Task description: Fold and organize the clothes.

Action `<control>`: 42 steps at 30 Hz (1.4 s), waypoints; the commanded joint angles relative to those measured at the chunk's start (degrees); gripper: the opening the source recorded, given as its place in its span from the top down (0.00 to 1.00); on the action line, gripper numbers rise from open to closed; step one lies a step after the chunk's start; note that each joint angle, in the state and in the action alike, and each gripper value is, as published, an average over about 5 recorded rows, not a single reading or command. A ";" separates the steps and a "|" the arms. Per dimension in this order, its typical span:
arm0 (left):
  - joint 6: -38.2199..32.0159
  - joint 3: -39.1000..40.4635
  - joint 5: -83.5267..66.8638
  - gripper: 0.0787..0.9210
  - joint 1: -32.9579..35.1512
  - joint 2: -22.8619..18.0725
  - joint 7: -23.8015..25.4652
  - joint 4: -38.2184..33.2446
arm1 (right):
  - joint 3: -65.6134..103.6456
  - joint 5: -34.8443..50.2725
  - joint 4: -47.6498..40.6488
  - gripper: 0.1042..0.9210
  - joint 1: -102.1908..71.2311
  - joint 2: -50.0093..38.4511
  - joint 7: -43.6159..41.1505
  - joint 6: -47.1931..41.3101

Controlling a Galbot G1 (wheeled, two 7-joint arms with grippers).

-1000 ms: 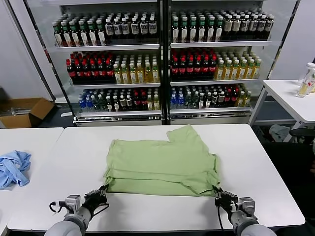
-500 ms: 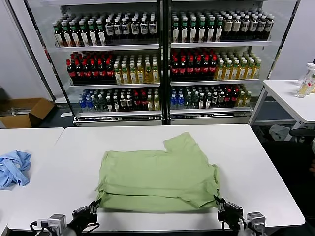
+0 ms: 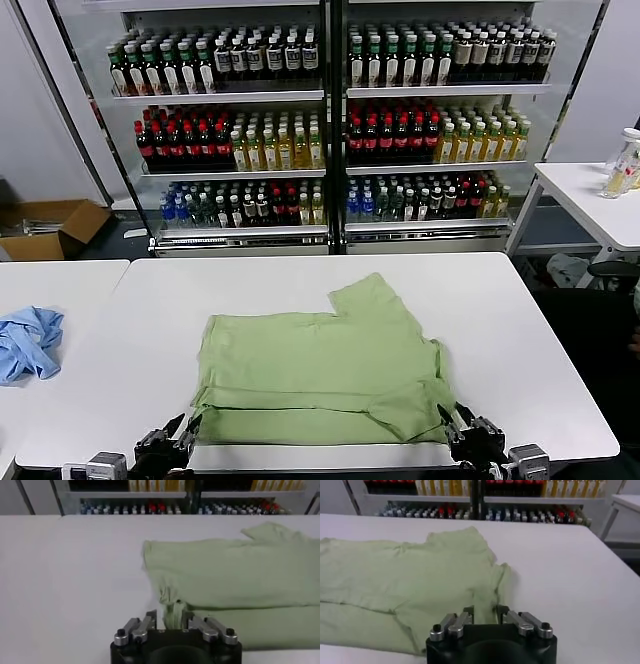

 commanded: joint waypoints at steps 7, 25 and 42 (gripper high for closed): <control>-0.71 -3.58 -2.75 0.28 -10.13 2.84 2.63 -3.65 | 1.71 2.93 -0.18 0.22 13.06 -2.94 1.10 -1.21; -1.15 14.27 -5.45 0.12 -40.84 9.55 2.15 30.99 | -25.17 8.13 -38.52 0.12 58.74 4.70 3.71 -1.37; -3.12 17.74 -4.14 0.12 -48.29 9.74 5.18 45.38 | -28.37 0.40 -69.90 0.12 71.92 17.91 1.14 -0.64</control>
